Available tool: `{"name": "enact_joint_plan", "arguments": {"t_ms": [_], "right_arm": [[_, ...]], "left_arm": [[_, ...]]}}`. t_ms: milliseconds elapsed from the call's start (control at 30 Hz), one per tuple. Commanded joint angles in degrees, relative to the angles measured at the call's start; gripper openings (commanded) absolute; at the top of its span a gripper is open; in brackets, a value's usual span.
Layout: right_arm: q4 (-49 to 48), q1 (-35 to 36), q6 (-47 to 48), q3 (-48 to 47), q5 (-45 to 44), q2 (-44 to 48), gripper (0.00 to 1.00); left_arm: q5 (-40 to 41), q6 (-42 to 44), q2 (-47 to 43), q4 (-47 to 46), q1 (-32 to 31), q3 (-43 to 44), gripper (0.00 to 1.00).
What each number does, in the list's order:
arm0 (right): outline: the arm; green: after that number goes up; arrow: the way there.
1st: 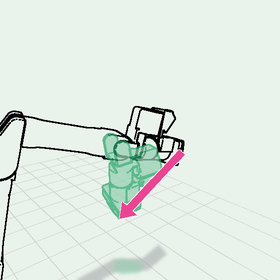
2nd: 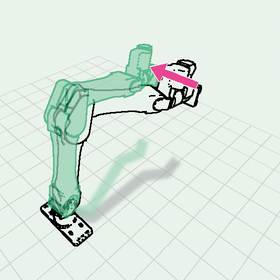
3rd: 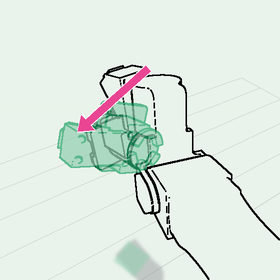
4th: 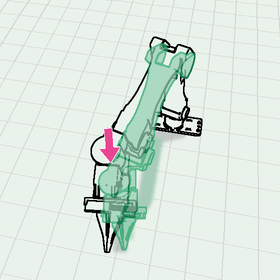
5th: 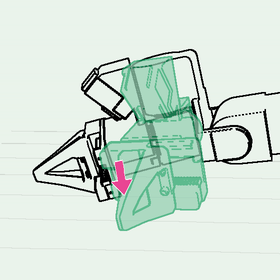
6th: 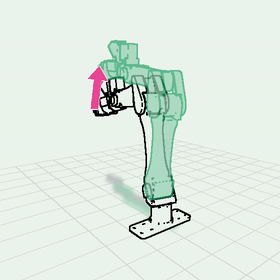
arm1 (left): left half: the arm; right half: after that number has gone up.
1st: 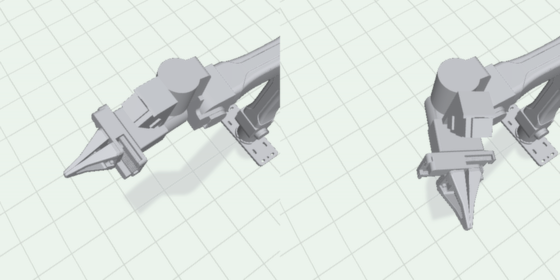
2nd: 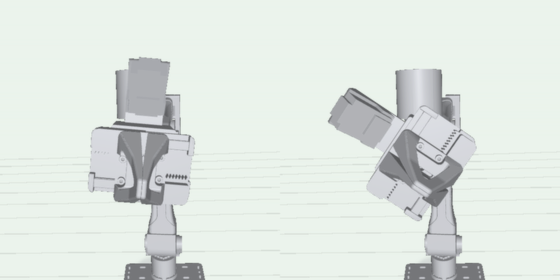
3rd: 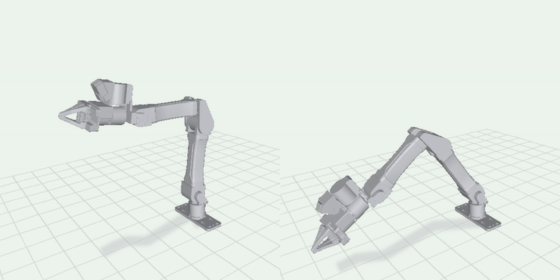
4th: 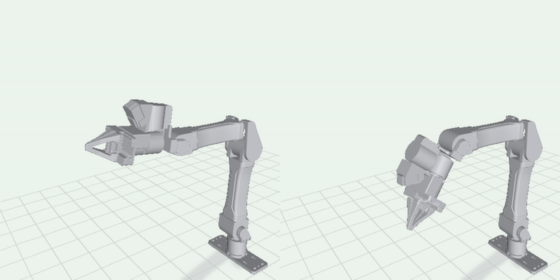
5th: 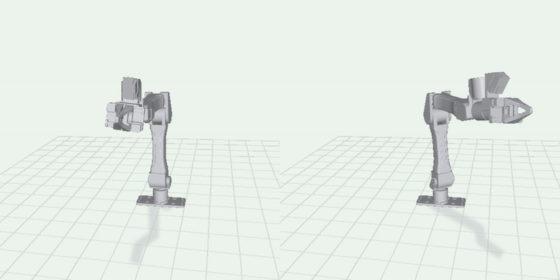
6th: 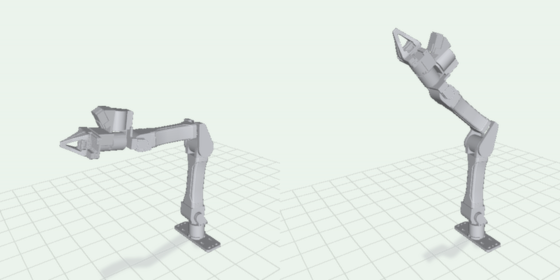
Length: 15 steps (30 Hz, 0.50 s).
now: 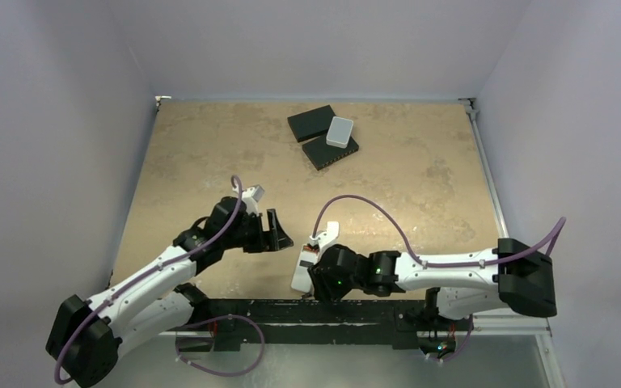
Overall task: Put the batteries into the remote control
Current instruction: Adjust the remote control at the center of the board.
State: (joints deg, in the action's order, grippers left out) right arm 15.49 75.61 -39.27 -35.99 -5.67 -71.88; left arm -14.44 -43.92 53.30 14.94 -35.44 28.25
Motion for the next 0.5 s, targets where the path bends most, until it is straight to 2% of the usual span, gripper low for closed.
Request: {"name": "enact_joint_plan", "arguments": {"t_ms": [0, 467], "right_arm": [[-2.66, 0.43, 3.84, -3.12, -1.99, -1.22, 0.55], [-4.22, 0.75, 7.93, -8.57, 0.82, -10.91, 0.63]], "left_arm": [[2.61, 0.16, -3.96, 6.73, -0.28, 2.22, 0.79], [3.78, 1.28, -9.54, 17.46, -0.24, 8.99, 0.81]]}}
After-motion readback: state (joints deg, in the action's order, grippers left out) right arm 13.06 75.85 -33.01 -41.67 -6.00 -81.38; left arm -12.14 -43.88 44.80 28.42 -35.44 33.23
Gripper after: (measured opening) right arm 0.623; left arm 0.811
